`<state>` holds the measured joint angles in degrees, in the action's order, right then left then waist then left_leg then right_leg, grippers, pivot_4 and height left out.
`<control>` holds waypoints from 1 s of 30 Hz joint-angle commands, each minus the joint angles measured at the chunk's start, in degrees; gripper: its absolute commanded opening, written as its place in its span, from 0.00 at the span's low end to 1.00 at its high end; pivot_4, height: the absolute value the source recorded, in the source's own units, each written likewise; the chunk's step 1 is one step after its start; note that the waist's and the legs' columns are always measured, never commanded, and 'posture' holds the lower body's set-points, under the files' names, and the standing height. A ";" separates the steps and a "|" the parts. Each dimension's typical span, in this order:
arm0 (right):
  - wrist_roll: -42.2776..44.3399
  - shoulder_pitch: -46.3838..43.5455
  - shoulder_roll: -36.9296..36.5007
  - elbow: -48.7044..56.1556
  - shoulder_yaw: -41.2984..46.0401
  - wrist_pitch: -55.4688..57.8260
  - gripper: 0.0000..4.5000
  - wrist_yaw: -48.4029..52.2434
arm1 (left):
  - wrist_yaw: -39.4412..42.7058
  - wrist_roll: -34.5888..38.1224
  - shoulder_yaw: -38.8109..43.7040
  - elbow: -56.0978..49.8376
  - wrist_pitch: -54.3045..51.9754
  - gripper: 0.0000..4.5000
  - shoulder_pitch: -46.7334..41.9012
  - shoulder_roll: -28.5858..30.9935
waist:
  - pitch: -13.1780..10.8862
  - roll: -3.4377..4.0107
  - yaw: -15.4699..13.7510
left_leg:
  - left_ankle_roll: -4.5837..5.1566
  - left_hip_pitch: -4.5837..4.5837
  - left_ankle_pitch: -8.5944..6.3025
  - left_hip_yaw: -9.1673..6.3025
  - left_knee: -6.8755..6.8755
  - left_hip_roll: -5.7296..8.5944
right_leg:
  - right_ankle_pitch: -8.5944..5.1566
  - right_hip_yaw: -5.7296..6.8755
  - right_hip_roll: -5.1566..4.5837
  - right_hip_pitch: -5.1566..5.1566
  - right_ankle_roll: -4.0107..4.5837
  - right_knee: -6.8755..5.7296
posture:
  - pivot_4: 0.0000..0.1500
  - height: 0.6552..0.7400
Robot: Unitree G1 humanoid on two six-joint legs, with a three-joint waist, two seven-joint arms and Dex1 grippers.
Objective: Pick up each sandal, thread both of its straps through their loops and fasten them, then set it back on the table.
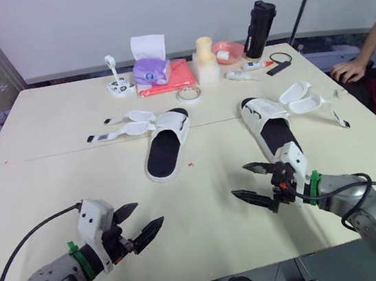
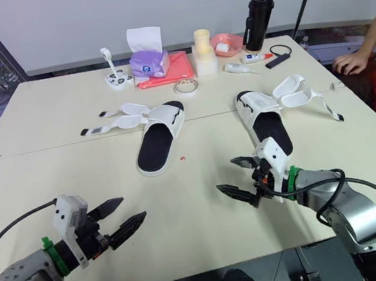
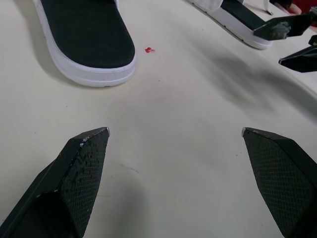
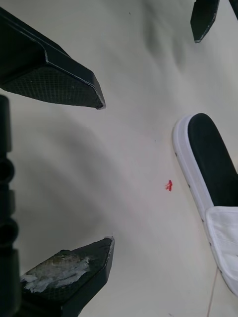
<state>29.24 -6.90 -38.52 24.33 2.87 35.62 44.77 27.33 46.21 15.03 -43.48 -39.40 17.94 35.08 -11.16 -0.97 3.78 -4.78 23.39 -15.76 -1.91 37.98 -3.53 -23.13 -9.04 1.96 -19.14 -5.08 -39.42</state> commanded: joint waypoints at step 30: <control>-58.39 -35.45 -3.17 -61.23 -16.30 -48.83 1.00 -39.13 | 10.31 15.44 -1.89 8.47 -8.25 0.99 -25.68 13.71 | -0.07 0.10 0.55 | -0.27 0.01 0.17 0.08 0.07 -0.02 | 0.00 -0.10 -0.09 -0.22 0.01 -0.14 | 1.00 1.00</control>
<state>-25.59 -39.65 -42.01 -32.61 -12.11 -11.13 10.07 38.23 62.79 13.58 -33.97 -49.11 -8.11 49.17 -11.24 -0.87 4.33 -5.05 23.40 -15.60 -1.82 38.06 -3.55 -23.13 -9.14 1.86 -19.37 -5.07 -39.57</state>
